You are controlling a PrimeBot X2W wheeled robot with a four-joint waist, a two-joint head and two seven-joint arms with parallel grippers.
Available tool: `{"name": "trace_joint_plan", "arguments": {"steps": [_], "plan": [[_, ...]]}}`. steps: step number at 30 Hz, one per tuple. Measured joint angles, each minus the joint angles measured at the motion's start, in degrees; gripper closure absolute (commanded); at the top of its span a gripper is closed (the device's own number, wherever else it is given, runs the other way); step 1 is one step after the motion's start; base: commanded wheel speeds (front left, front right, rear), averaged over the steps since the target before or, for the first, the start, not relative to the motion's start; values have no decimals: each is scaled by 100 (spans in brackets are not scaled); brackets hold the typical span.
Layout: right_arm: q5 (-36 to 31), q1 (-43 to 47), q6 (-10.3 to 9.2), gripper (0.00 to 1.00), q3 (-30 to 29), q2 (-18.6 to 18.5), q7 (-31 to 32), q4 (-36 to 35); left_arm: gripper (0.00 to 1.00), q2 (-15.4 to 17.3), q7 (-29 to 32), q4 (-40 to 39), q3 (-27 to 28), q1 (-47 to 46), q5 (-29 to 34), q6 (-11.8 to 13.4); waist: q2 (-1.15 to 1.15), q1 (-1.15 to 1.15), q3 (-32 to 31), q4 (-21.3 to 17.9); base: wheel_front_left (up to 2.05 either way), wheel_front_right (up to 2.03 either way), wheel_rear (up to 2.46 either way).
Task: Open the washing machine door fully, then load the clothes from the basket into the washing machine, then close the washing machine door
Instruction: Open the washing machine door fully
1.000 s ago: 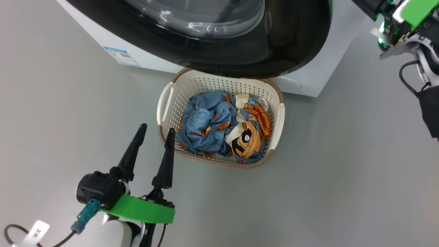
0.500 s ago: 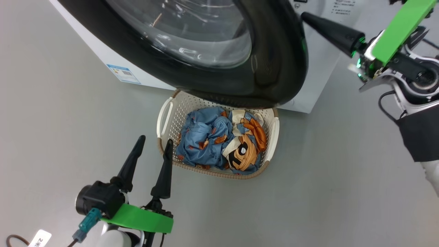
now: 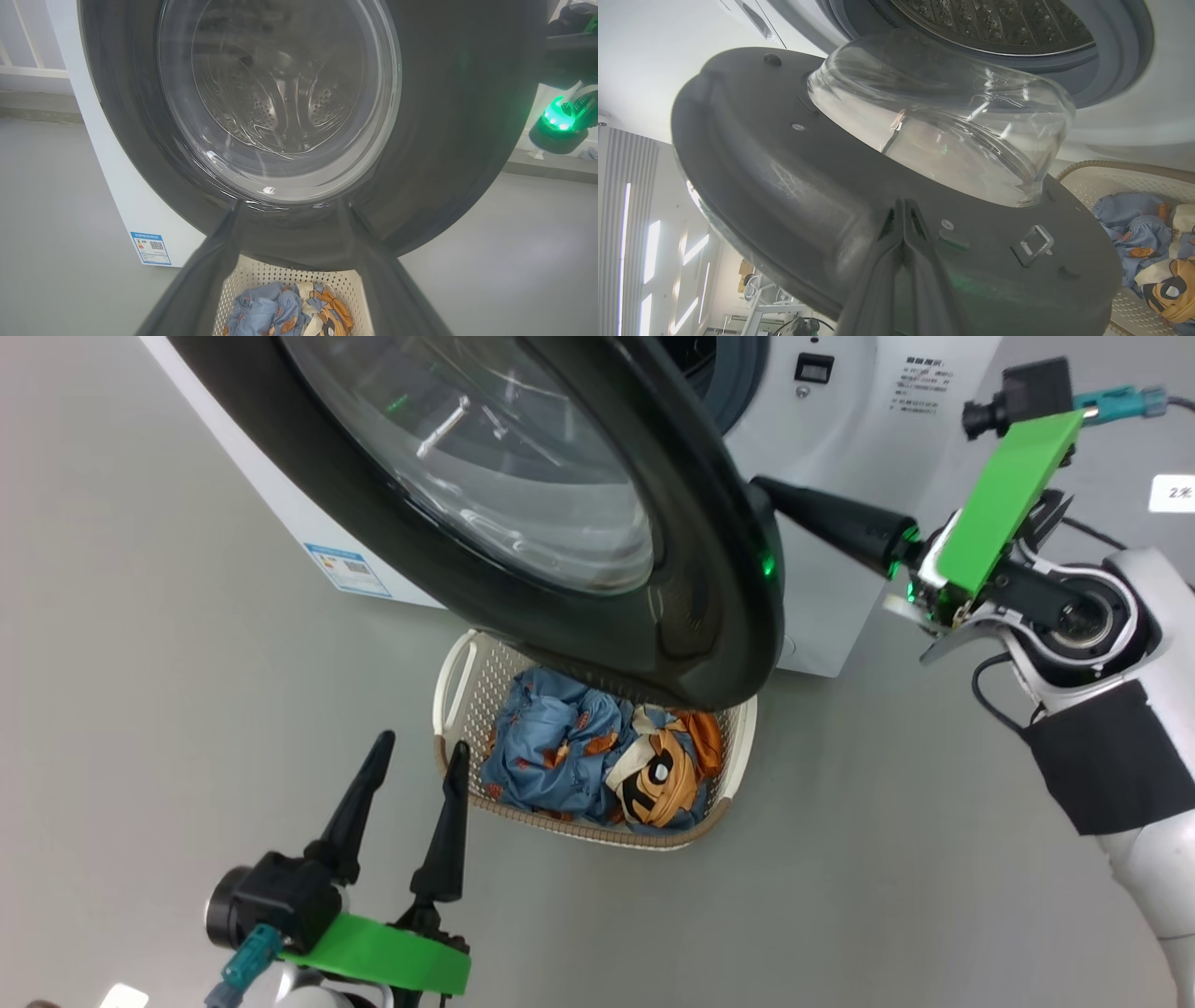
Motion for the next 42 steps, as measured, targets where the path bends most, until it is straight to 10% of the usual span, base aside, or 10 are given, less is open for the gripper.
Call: {"name": "trace_joint_plan", "arguments": {"steps": [42], "plan": [[1, 1356, 0, 100, 682, 869, 595, -502, 0, 9, 0, 99, 367, 638, 272, -92, 0, 0, -920, 305, 0, 0, 0]]}}
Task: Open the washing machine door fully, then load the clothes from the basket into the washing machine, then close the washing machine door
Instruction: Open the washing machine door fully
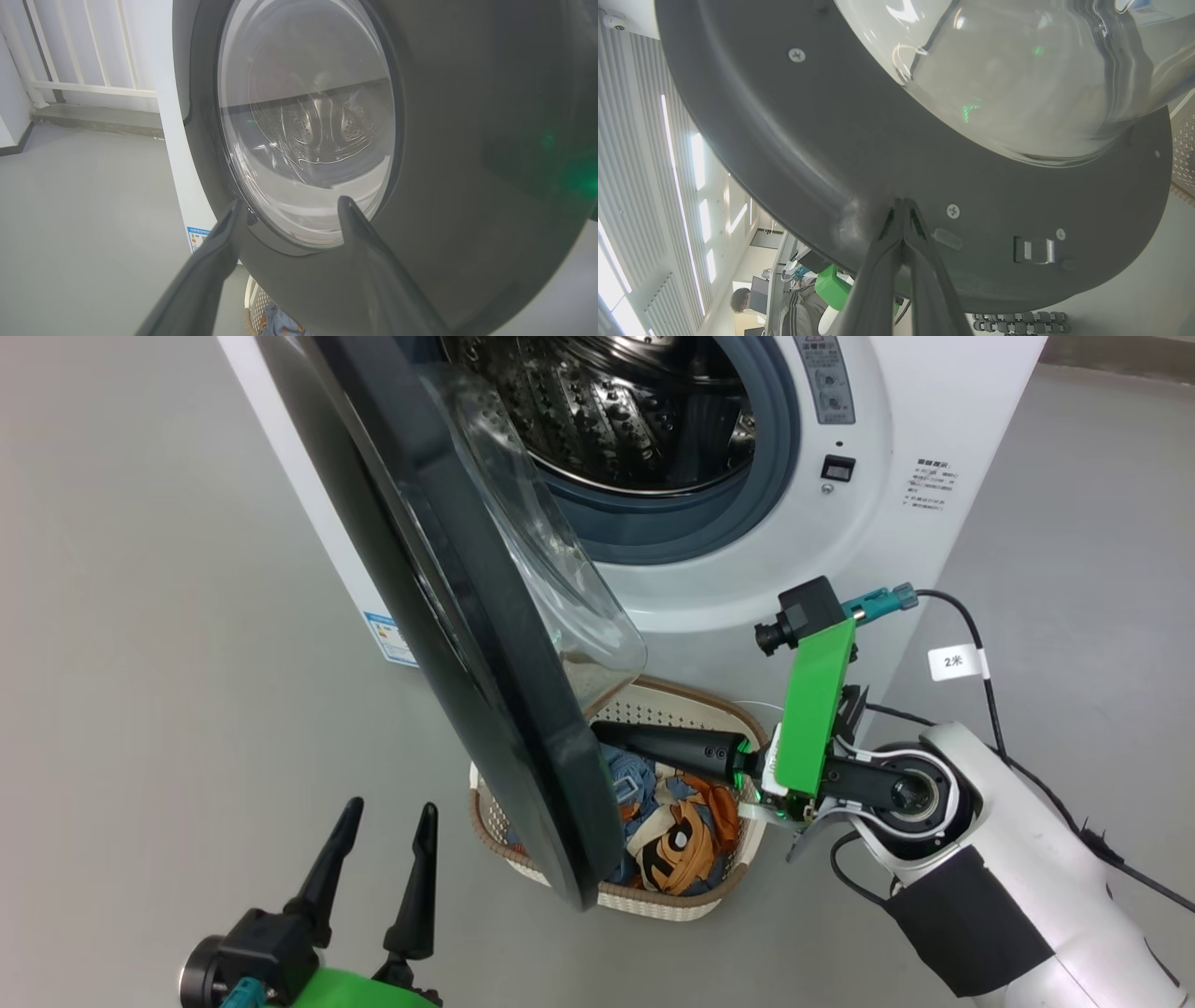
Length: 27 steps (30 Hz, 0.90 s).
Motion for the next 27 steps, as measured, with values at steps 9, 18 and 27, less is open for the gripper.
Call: {"name": "trace_joint_plan", "arguments": {"steps": [9, 18, 27], "plan": [[0, 69, 0, 100, -23, 21, 12, -22, 0, 1, 0, 4, 23, 13, 14, -21, 0, 0, -106, -10, 0, 0, 0], [-248, 381, 0, 100, -108, -70, -357, -36, 0, 3, 0, 36, 71, 101, 105, -31, 0, 0, -214, -149, 0, 0, 0], [-265, 689, 0, 51, -157, -320, -873, -18, 0, 7, 0, 78, 215, 171, 200, -40, 0, 0, -381, -406, 0, 0, 0]]}}
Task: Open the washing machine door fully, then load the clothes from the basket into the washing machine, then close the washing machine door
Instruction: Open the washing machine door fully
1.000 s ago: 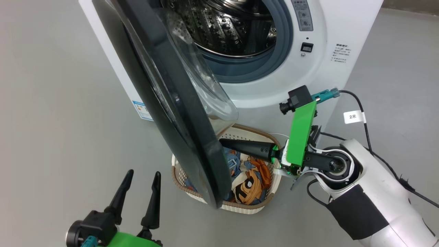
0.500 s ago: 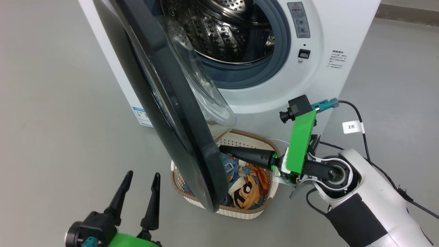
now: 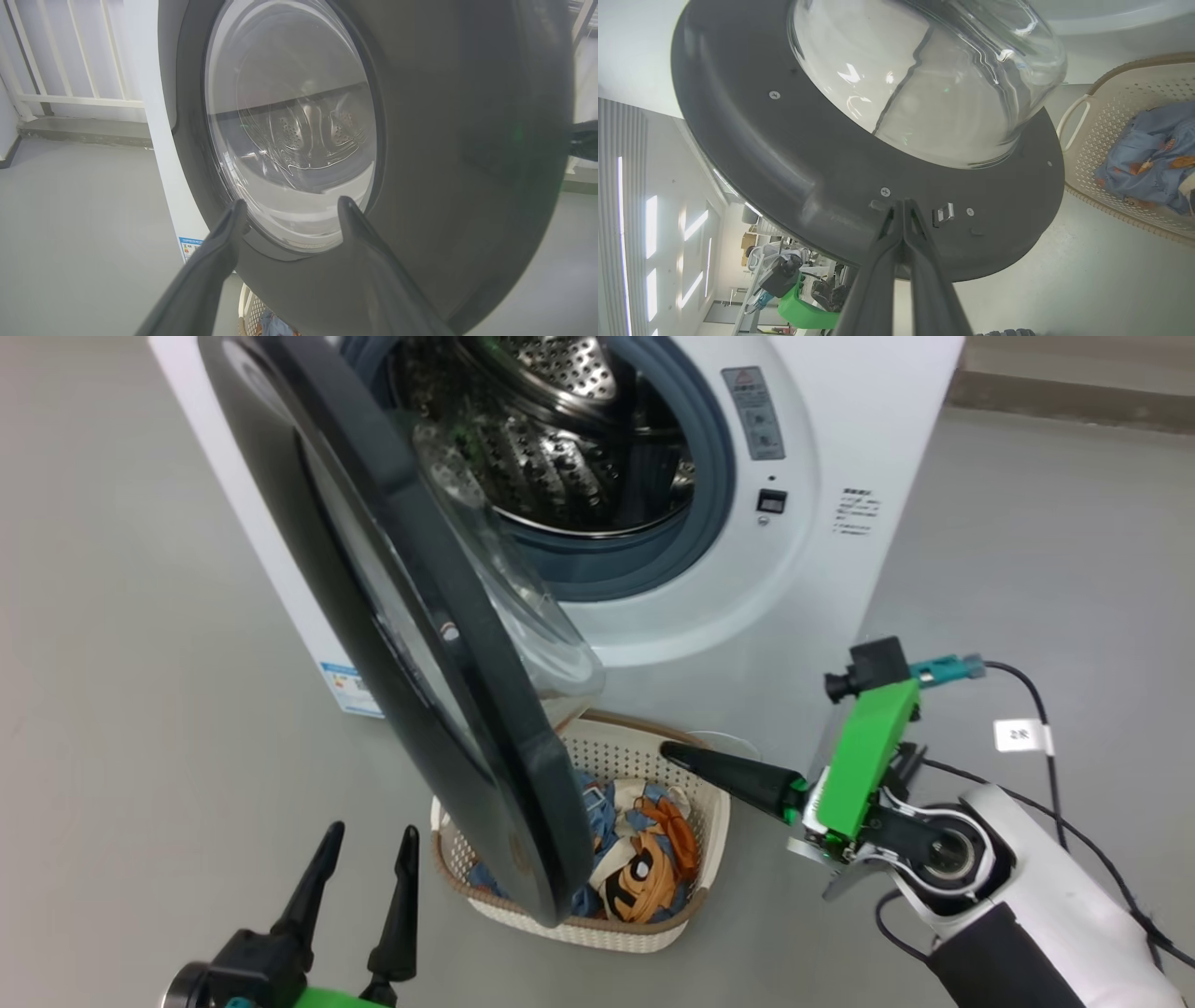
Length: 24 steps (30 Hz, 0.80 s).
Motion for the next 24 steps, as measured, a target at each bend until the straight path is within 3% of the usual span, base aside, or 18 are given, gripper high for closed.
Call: {"name": "trace_joint_plan", "arguments": {"steps": [3, 4, 5, 13, 24], "plan": [[-47, 125, 0, 12, 5, -94, -202, -3, 0, 4, 1, 7, 27, 108, 0, 0, 0, 0, -70, -100, 0, 0, 0], [-47, 178, 0, 3, 5, -111, -271, -11, 0, 5, 1, 5, 42, 131, 0, -1, 0, 0, -95, -134, 0, 0, 0], [-47, 232, 0, 0, 11, -130, -333, -15, 0, 9, 0, 5, 60, 163, 0, -7, 0, 0, -119, -172, 0, 0, 0], [-290, 562, 0, 0, 176, -421, -922, -49, 0, 22, 1, -7, 182, 222, 0, -8, 0, 0, -231, -439, 0, 0, 0], [-406, 932, 0, 0, 393, -857, -2189, 90, 0, 23, 1, -44, 344, 334, -1, -8, 0, 0, -282, -711, 0, 0, 0]]}}
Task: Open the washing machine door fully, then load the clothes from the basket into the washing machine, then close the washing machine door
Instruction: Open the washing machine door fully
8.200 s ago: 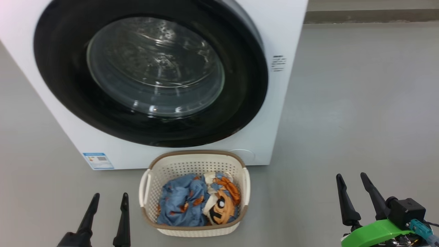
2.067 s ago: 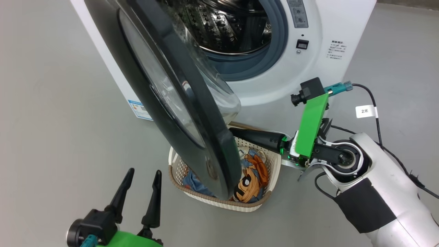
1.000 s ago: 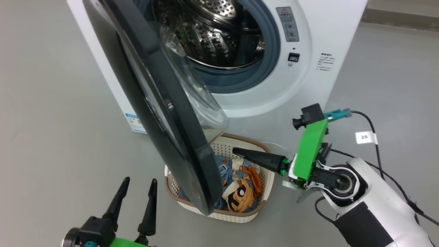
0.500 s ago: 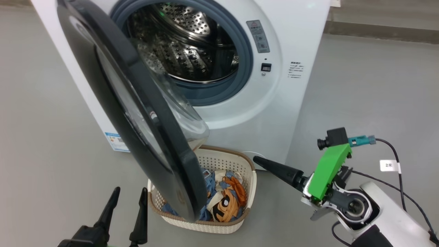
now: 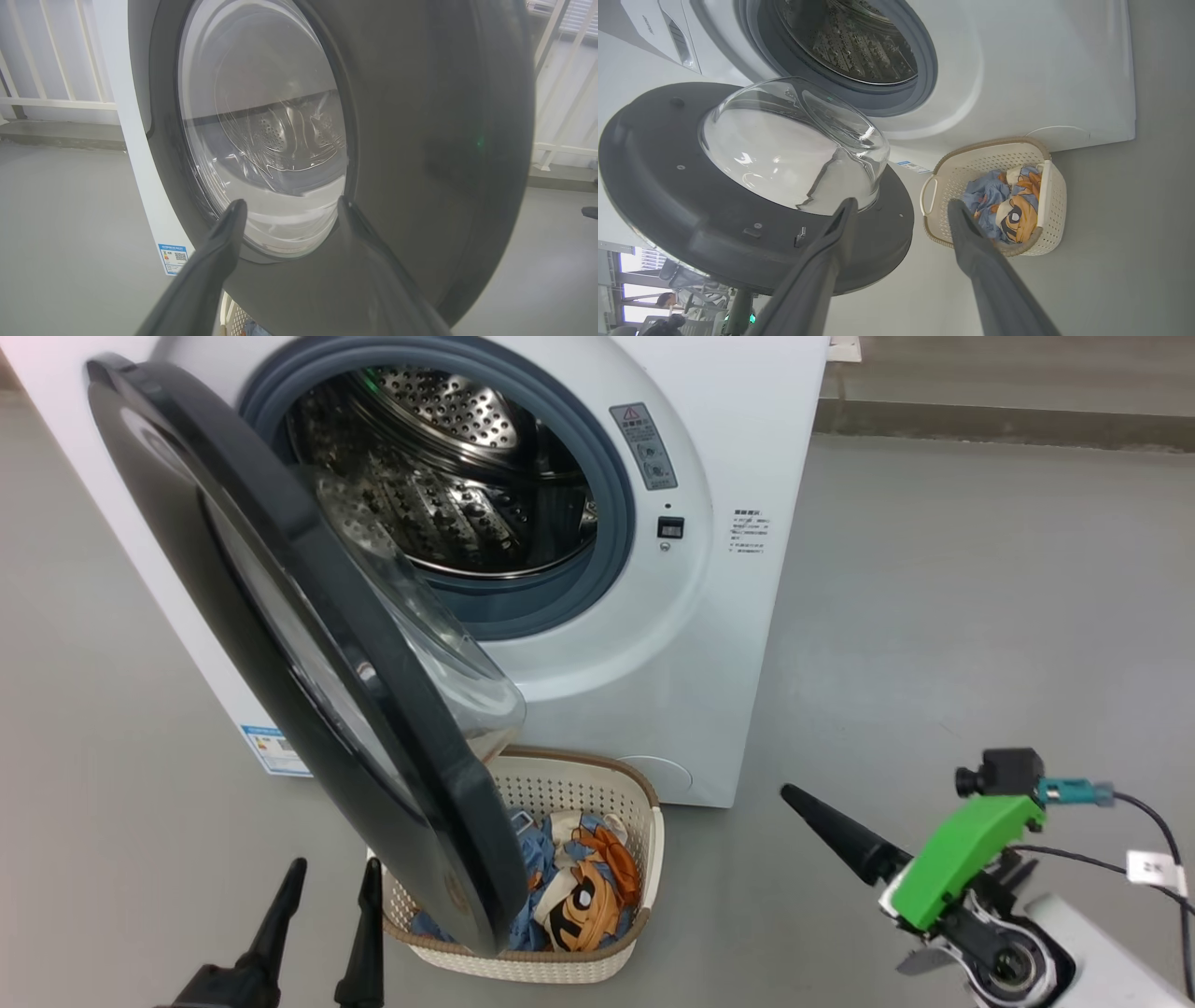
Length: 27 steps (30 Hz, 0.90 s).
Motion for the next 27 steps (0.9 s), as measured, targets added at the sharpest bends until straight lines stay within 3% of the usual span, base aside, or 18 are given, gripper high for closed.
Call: {"name": "trace_joint_plan", "arguments": {"steps": [6, 12, 16, 21, 27], "plan": [[-347, 179, 0, 0, 348, -281, -971, 137, 0, 0, 0, -11, 45, 103, -1, 0, 0, 0, -40, -60, 0, 0, 0], [-776, 197, 1, 0, 848, -466, -2364, 368, 0, -1, 0, -19, 129, 104, -1, 0, 0, 0, -89, -68, 0, 0, 0], [-1206, 199, 1, 0, 879, -485, -2636, 546, 0, -2, 0, -23, 162, 105, -1, 0, 0, 0, -96, -63, 0, 0, 0], [-2394, 356, 1, 0, -303, -330, -2647, 459, 0, -2, 0, -48, 187, 109, -1, 0, 0, 0, -80, -73, 0, 0, 0], [-3709, 949, 1, 0, -1270, 116, -2646, 125, 0, -3, 0, -58, 192, 113, -1, 0, 0, 0, -82, -54, 0, 0, 0]]}}
